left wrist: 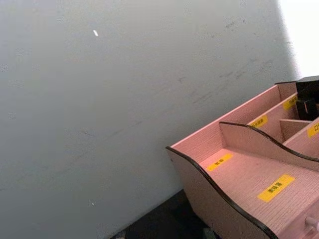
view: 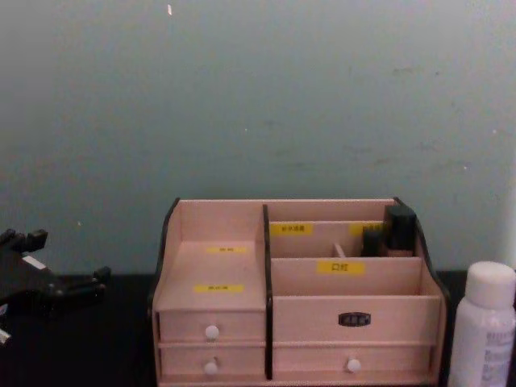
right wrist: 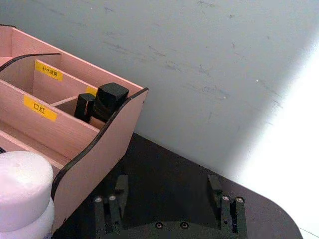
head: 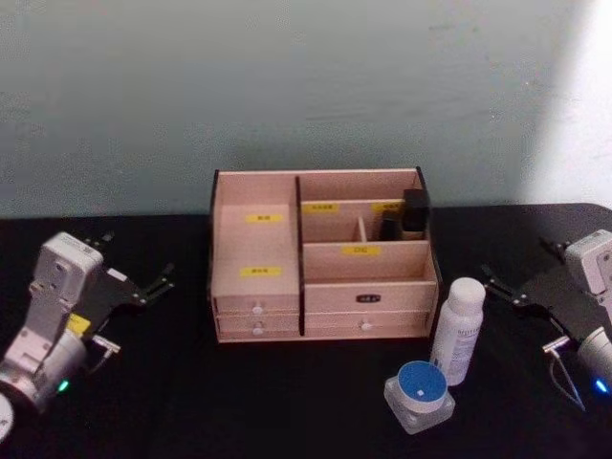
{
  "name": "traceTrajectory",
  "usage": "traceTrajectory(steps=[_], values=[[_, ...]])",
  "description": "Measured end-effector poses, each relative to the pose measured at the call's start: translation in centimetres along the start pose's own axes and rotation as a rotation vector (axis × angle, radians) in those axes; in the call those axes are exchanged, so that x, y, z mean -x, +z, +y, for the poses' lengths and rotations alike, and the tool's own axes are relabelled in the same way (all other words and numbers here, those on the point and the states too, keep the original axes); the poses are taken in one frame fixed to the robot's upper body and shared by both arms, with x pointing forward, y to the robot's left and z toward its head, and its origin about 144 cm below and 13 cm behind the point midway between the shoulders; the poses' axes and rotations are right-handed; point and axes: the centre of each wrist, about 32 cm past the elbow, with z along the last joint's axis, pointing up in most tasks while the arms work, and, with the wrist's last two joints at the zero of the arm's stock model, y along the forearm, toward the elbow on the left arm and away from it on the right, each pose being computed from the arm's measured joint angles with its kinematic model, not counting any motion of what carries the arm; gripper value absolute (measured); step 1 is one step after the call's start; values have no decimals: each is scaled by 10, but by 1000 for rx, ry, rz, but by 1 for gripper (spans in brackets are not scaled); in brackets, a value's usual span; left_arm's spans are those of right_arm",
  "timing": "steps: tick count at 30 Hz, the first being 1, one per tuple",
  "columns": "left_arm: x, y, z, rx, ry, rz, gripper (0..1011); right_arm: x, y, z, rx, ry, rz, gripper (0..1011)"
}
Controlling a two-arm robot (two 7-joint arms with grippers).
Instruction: Pick up the facial cleanser and watermelon frost from the table and place them into the tiered storage box.
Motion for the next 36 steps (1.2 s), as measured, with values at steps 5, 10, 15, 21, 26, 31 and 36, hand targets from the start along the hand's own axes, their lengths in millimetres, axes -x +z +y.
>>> traceTrajectory(steps=[5,10,15,21,26,31,36], values=[[0,0,0,0,0,0,1001,0,0,0,0,0,0,1002],[0,0,0,0,0,0,1001,0,0,0,0,0,0,1002],[0,0,0,0,0,0,1001,0,-1,-1,1,6,5,1002],[0,0,0,0,0,0,1001,0,0,-7,2,31,26,1002],[0,0,0,0,0,0,1001,-1,0,-18,32,58,37,1002],[0,0,0,0,0,0,1002,-4,1,-33,80,83,25,1002],[0,0,0,0,0,0,1001,-9,3,-46,108,109,18,1002]])
